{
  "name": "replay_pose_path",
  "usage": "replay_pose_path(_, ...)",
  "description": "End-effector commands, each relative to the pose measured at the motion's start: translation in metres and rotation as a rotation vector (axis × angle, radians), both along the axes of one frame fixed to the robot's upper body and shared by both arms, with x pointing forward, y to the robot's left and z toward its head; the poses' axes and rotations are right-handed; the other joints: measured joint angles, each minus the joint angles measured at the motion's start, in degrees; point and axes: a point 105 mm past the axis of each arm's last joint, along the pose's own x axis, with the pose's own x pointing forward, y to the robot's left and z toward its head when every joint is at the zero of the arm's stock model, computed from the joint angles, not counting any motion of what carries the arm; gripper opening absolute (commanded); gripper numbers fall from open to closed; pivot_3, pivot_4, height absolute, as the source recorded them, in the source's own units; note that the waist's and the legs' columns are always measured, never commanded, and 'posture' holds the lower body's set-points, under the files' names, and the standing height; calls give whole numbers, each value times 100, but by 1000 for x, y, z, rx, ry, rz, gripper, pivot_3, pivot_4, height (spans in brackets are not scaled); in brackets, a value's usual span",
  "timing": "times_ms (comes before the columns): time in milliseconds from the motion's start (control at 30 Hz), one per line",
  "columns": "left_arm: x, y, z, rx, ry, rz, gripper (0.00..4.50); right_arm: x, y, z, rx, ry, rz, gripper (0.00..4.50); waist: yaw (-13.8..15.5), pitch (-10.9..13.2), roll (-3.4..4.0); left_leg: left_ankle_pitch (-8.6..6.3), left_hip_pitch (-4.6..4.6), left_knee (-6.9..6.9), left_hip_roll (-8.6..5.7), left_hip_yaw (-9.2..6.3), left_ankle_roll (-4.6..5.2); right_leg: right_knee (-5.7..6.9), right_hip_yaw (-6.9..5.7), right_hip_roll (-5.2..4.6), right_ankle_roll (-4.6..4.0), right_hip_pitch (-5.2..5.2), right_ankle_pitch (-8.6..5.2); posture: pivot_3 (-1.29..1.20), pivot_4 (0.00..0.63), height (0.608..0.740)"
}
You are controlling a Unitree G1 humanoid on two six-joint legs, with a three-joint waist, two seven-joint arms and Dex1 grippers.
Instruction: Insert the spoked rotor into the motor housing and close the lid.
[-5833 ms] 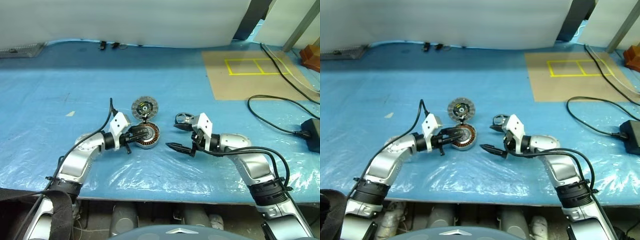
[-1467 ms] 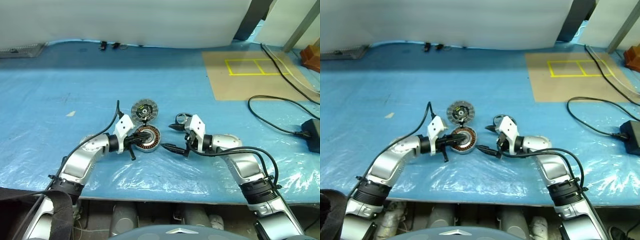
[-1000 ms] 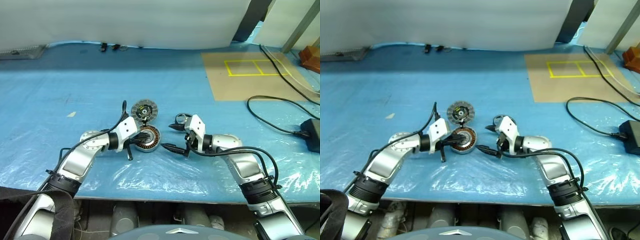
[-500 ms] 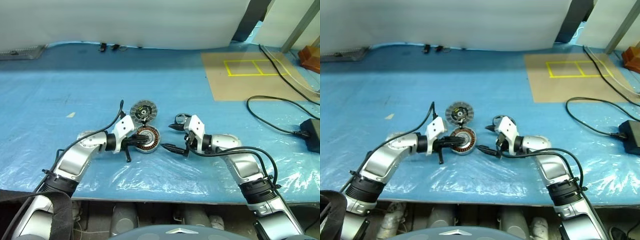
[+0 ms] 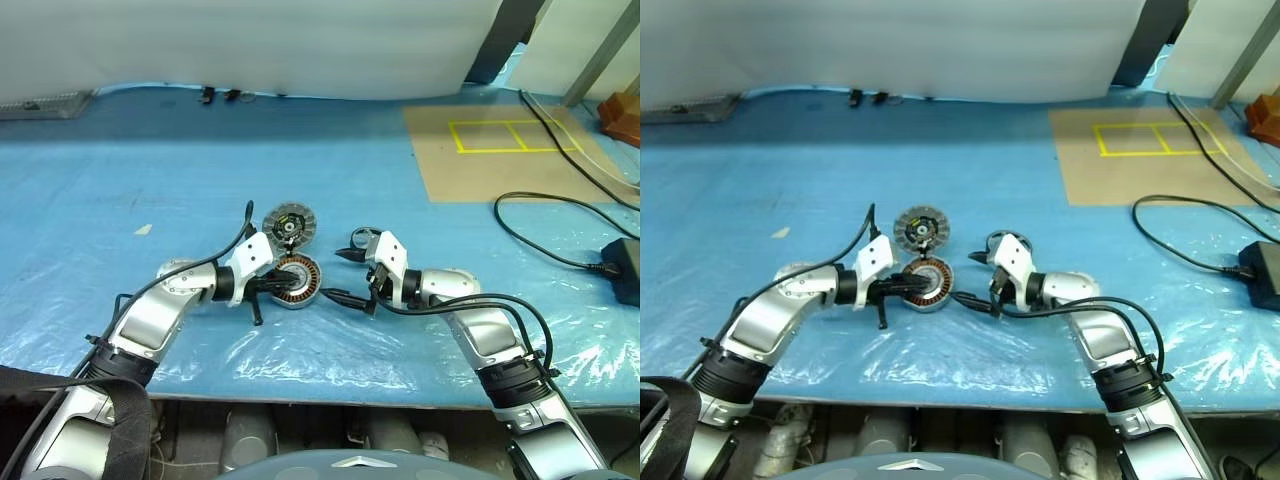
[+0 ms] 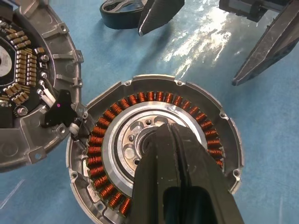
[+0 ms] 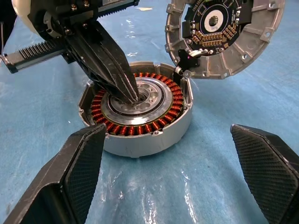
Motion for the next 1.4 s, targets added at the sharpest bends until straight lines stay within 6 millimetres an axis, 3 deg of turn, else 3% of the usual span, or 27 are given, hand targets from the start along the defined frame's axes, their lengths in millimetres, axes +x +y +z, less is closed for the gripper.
replay_pose_path(33, 15, 10, -4, -53, -3, 122, 42, 0, 5, 8, 18, -37, 18, 4500, 8, 0, 0, 0, 1, 2, -2, 0, 0, 1, 0, -1, 1, 1, 0, 0, 150, 740)
replay_pose_path(200, 10, 9, 29, -281, 16, 111, 42, 0, 5, 6, 16, -30, 18, 4500, -5, 3, -5, 1, -15, 3, -1, -2, 2, 1, -1, -1, 1, -14, 0, 0, 150, 740)
replay_pose_path(400, 12, 18, 30, -285, 16, 146, 42, 0, 5, 6, 12, -26, 27, 4500, 0, 3, -5, 24, -65, 1, -2, -2, 0, 4, -1, 2, -41, -77, 25, 0, 150, 740)
replay_pose_path(900, -5, -6, -10, -131, 104, 65, 42, 1, 5, 6, 3, -29, 39, 4500, 1, 3, -5, 19, -60, 0, -1, -2, -7, 6, -1, 2, -40, -76, 24, 0, 150, 740)
replay_pose_path(1267, 0, 16, -46, 134, 87, 103, 42, -1, 6, 7, 7, -33, 38, 4500, 11, 1, -2, 1, -1, 1, -3, -2, 3, 3, -1, -1, 4, 0, -1, 0, 150, 740)
replay_pose_path(1400, 0, 19, -50, 153, 81, 109, 42, -1, 7, 7, 7, -32, 39, 4500, 6, 0, 1, 0, 35, 0, -3, -5, 3, 2, 0, -3, 7, 30, -3, 0, 150, 740)
